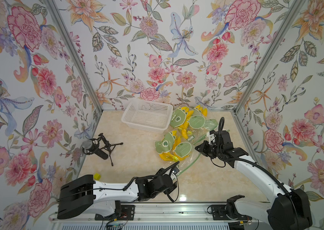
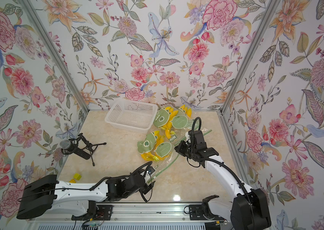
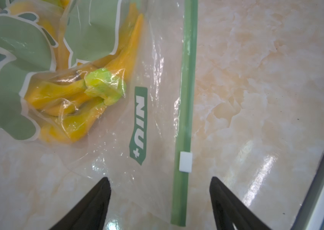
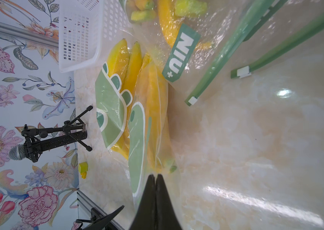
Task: Open the zip-top bag and take out the banana
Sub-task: Adjust the zipper food storage bag at the center of the board.
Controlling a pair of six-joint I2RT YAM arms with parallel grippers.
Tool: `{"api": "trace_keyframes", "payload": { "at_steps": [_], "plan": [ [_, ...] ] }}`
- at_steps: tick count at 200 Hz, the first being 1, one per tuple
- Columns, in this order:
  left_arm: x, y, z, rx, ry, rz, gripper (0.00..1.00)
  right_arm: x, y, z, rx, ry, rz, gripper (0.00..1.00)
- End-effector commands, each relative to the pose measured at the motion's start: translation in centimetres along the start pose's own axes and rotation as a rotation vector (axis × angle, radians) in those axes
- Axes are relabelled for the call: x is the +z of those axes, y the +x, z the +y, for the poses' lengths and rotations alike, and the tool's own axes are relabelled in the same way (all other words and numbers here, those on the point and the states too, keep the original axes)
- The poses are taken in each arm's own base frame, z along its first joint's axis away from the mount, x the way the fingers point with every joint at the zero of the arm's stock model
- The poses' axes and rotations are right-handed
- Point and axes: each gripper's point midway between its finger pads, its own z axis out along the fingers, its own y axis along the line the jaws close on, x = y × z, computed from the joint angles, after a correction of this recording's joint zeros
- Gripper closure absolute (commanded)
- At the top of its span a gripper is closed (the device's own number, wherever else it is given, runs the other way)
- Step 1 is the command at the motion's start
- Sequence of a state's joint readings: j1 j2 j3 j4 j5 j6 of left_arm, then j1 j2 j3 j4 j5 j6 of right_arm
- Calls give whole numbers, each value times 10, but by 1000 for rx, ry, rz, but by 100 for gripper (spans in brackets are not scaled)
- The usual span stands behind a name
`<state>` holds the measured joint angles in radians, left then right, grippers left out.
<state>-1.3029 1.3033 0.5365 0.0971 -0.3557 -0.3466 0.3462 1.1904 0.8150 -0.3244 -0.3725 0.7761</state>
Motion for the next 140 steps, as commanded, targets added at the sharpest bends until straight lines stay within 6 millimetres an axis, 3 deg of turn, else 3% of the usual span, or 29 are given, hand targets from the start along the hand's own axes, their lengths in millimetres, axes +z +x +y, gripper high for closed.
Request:
{"api": "trace_keyframes", "payload": {
  "at_steps": [1,49,71,93,140],
  "plan": [
    [1,-6,18,29,-141,2,21,-3,-2,3,36,-6,6,100],
    [7,10,16,76,-191,67,38,-6,-7,-12,80,20,-12,100],
    [7,13,7,105,-182,78,38,-6,-8,-16,95,28,-12,100],
    [7,12,5,114,-197,77,36,-5,-8,-15,99,27,-8,100],
    [4,-8,7,93,-219,24,57,-5,-7,-20,102,39,-11,100]
  ]
}}
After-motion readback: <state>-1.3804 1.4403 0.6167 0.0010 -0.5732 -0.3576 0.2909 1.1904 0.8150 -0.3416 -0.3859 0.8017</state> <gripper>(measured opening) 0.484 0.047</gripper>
